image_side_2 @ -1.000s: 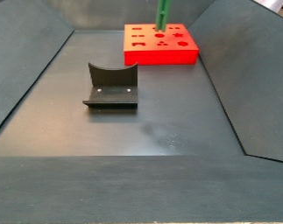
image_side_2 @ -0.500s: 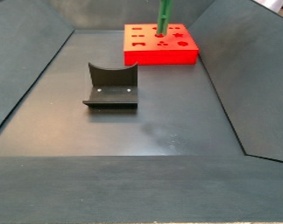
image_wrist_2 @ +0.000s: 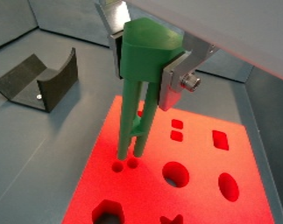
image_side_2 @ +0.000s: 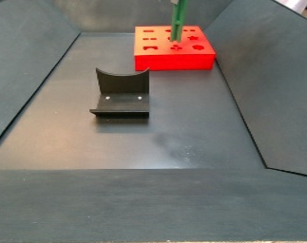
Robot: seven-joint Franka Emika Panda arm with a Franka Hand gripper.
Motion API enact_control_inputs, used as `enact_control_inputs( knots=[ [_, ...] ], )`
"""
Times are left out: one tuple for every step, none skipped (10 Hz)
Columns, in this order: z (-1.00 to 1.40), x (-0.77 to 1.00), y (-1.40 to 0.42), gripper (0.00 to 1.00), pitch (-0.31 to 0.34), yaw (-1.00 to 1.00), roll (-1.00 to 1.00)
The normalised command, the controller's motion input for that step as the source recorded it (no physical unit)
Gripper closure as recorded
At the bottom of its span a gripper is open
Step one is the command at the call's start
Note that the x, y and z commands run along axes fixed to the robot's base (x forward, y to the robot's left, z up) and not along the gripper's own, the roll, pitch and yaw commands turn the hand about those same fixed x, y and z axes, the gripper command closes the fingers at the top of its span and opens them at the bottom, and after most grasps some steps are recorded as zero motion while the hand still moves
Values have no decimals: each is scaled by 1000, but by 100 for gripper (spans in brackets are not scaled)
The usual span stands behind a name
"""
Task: Pick up the 3 prong object. Move up. Place the 3 prong object on the fixture. Regrasp the 3 prong object. Move to above the board. Insert the 3 prong object.
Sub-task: Insert the 3 prong object.
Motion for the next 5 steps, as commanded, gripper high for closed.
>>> enact_control_inputs(
  knots=[
    [-363, 194, 0, 100, -23, 457, 259],
    [-223, 31, -109, 100, -43, 229, 223],
    [-206, 43, -154, 100, -50, 189, 216],
    [-183, 31, -171, 100, -60, 157, 211],
    [-169, 26, -160, 100, -49, 146, 206]
  ],
)
